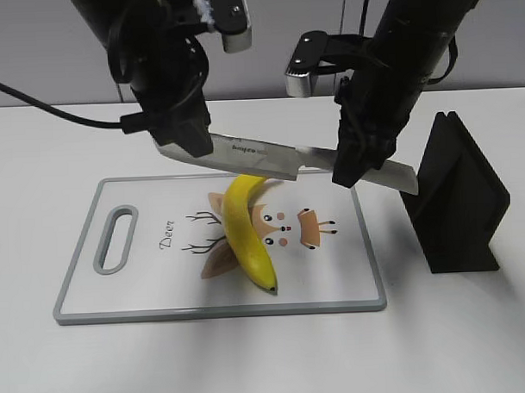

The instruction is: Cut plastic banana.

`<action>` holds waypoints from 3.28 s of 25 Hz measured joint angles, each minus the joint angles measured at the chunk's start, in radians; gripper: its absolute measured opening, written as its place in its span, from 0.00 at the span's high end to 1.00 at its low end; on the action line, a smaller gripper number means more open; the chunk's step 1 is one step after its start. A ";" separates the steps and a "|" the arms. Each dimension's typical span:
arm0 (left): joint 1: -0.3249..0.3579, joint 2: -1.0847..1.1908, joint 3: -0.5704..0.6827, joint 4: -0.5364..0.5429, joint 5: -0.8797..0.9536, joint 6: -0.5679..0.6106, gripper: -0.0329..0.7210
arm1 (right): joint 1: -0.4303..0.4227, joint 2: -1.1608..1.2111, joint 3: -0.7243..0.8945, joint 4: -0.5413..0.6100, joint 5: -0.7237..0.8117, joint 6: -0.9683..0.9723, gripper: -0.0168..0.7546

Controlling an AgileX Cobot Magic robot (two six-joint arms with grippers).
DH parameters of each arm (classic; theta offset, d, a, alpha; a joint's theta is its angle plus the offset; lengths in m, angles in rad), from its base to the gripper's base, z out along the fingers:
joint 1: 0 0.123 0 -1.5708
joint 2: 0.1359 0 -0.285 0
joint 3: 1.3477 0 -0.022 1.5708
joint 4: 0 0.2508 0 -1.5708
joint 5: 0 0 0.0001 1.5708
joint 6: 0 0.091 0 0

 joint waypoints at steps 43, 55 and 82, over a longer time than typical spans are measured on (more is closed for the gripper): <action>0.405 -0.377 0.190 0.203 0.098 -0.907 0.40 | -0.201 -0.604 0.337 -0.185 0.016 0.905 0.75; 0.405 -0.620 0.534 0.215 -0.016 -0.930 0.40 | -0.205 -0.698 0.549 -0.239 -0.069 1.069 0.75; 0.405 -0.655 0.639 0.213 -0.134 -0.930 0.40 | -0.205 -0.634 0.598 -0.261 -0.131 1.171 0.75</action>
